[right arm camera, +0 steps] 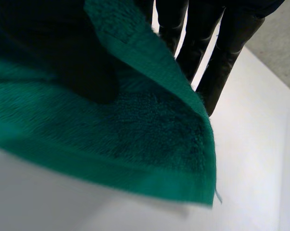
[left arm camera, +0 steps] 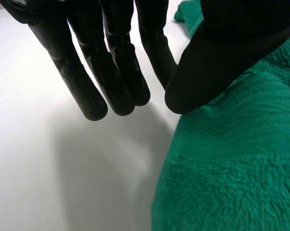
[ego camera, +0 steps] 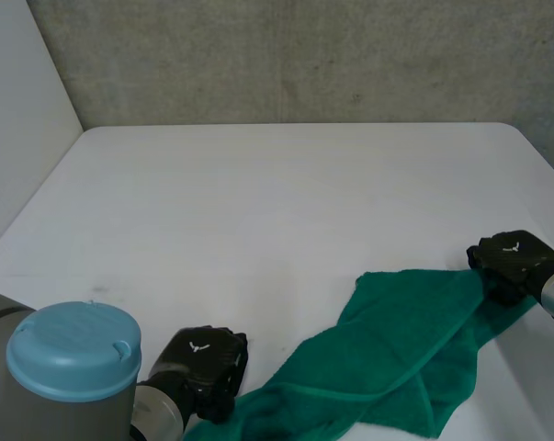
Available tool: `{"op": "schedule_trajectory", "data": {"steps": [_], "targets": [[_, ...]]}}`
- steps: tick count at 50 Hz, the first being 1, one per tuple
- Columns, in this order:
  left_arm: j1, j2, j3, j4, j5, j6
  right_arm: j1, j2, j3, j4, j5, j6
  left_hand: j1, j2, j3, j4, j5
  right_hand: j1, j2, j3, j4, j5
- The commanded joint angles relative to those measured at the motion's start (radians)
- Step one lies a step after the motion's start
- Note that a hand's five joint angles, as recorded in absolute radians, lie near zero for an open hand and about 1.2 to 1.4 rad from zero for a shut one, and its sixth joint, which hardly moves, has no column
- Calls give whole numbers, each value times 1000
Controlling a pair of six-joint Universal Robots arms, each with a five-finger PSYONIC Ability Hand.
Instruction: Fold the towel.
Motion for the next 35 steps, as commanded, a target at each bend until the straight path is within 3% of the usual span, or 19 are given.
{"op": "schedule_trajectory", "data": {"steps": [1, 5, 9, 11, 14, 19, 20, 21, 22, 23, 29, 35], "targets": [[8, 6, 49, 16, 0, 57, 6, -4, -63, -31, -11, 16, 259, 212, 220, 214, 243, 417, 223, 236, 230, 260], [31, 11, 146, 55, -4, 112, 63, -14, -176, -45, 10, 49, 259, 212, 220, 214, 243, 417, 223, 236, 230, 260], [100, 16, 307, 103, -17, 180, 184, -23, -388, -100, 123, 163, 259, 212, 220, 214, 243, 417, 223, 236, 230, 260], [184, 16, 553, 176, -73, 256, 227, -51, -510, -130, 224, 254, 259, 212, 220, 214, 243, 417, 223, 236, 230, 260], [205, 16, 636, 198, -104, 271, 260, -105, -613, -163, 321, 366, 259, 212, 220, 214, 243, 417, 223, 236, 230, 260], [208, 11, 688, 204, -139, 257, 285, -143, -647, -80, 320, 423, 259, 212, 220, 214, 243, 417, 223, 236, 230, 260], [205, 16, 641, 200, -139, 242, 294, -145, -640, -57, 314, 420, 117, 70, 78, 72, 101, 417, 223, 236, 230, 260], [203, 19, 607, 195, -139, 226, 305, -143, -634, -36, 306, 414, -167, -214, -206, -212, -182, 417, 223, 236, 230, 260], [196, 22, 531, 189, -135, 194, 328, -142, -612, -7, 297, 408, -637, -684, -677, -683, -653, 417, 223, 236, 230, 260], [192, 22, 496, 186, -133, 177, 339, -140, -598, 4, 292, 402, -767, -814, -806, -812, -783, 417, 223, 236, 230, 260], [176, 19, 318, 181, -74, 68, 345, -140, -497, 18, 289, 314, -898, -945, -937, -943, -913, 417, 223, 236, 230, 260], [154, -104, 286, 189, 68, 37, 342, -154, -471, 21, 289, 282, -892, -939, -931, -937, -907, 417, 223, 236, 230, 260]]}}
